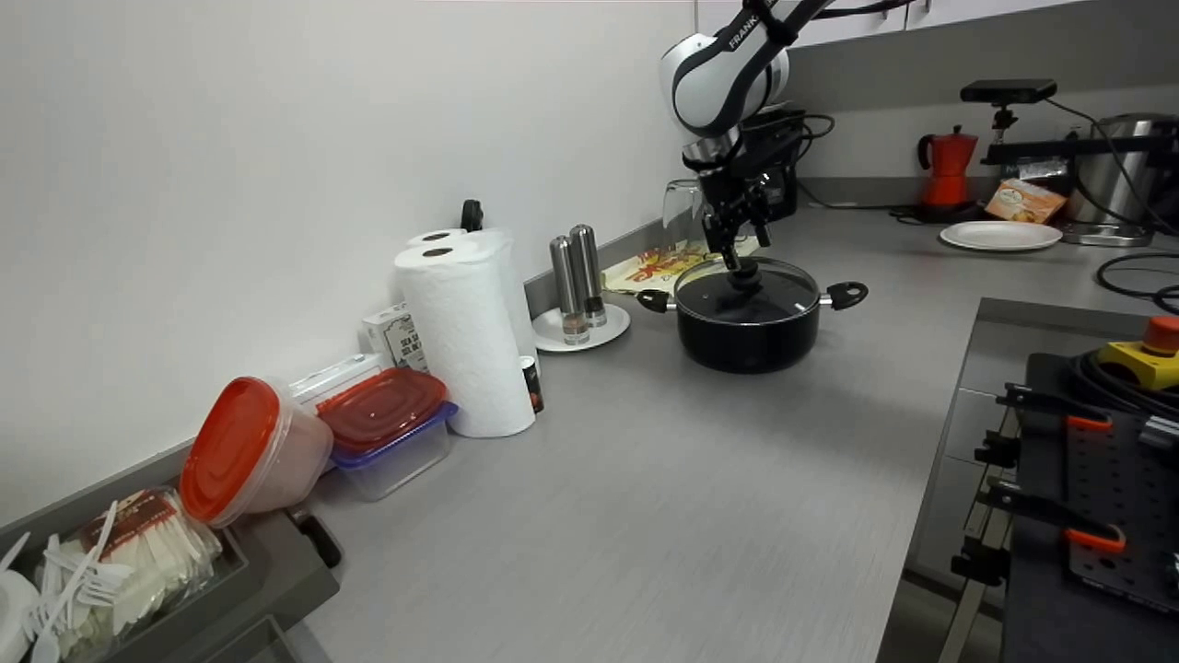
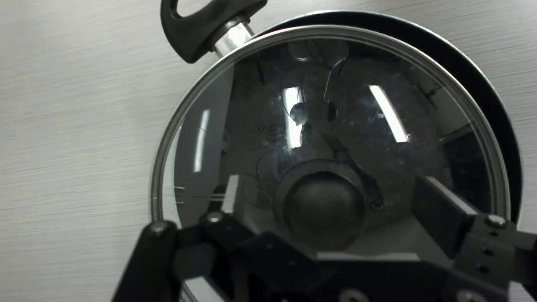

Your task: Pick lid from the pot and put it on the table

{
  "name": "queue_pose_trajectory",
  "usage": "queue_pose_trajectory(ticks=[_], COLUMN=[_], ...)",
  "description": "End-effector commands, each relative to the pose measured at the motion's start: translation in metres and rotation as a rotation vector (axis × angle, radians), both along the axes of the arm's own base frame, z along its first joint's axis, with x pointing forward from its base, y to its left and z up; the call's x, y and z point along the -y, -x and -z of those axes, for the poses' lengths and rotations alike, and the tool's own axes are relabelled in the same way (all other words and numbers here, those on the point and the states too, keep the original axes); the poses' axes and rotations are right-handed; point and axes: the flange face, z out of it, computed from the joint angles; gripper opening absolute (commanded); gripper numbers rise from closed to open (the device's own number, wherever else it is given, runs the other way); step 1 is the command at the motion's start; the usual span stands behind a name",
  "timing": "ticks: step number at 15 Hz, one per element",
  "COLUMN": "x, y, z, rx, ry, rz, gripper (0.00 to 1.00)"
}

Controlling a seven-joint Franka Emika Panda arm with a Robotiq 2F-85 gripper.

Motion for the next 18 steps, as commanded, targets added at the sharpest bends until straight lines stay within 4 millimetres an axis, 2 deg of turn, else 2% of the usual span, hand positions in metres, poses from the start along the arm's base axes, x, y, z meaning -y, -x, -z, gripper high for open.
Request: queue_pose_trajectory(ticks=[1, 12, 13, 14, 18], x=[0.000, 0.004, 0.005, 0.007, 0.012], y=[-0.006, -0.016, -0.016, -0.016, -0.015], z=[0.008, 0.005, 0.006, 0.007, 0.011], rx=[-0.013, 0.008, 0.008, 0.008, 0.005], ry=[-0.018, -0.023, -0.028, -0.032, -0.045], rz=[0.020, 0.031, 0.033, 0.038, 0.056], gripper=[1.00, 1.00, 0.91, 0.73, 0.45])
